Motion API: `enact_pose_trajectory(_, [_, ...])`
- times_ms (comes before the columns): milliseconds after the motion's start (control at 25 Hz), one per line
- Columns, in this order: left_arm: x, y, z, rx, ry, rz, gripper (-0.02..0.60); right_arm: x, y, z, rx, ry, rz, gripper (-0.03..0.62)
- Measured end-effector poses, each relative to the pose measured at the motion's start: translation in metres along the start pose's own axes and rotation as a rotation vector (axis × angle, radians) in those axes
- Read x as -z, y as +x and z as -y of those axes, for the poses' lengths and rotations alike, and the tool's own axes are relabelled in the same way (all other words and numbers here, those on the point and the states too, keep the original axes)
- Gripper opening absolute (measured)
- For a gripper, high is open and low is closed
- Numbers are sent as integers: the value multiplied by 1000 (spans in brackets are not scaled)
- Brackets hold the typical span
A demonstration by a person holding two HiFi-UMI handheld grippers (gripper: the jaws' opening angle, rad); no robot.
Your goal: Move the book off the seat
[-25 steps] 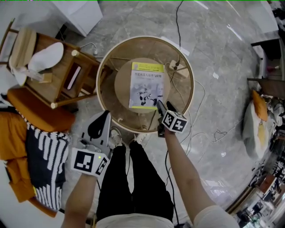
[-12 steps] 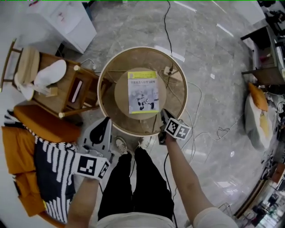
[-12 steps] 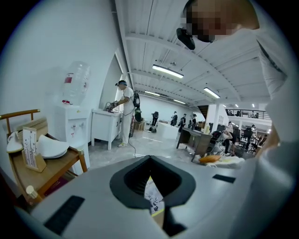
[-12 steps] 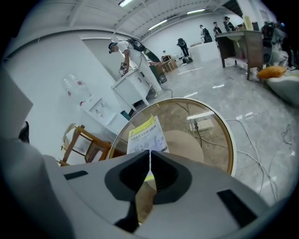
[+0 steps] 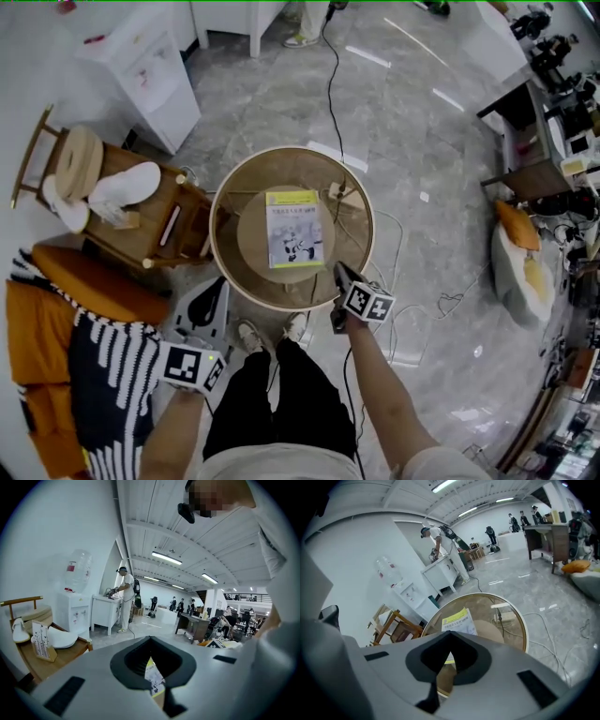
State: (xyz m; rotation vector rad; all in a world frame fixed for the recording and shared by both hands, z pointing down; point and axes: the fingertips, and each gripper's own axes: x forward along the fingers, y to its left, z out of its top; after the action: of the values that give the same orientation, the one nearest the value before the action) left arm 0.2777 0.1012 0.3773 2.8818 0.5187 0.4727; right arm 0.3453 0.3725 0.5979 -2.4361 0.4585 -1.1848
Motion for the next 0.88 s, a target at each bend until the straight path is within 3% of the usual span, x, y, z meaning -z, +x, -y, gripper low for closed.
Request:
enact_pose_trajectory(320, [-32, -31, -15, -22, -9, 55, 17, -43, -28, -36, -5, -31, 77, 21])
enact_pose_trajectory(880, [-113, -72, -9, -103, 52, 164, 17, -157, -118, -114, -147, -185, 268, 21])
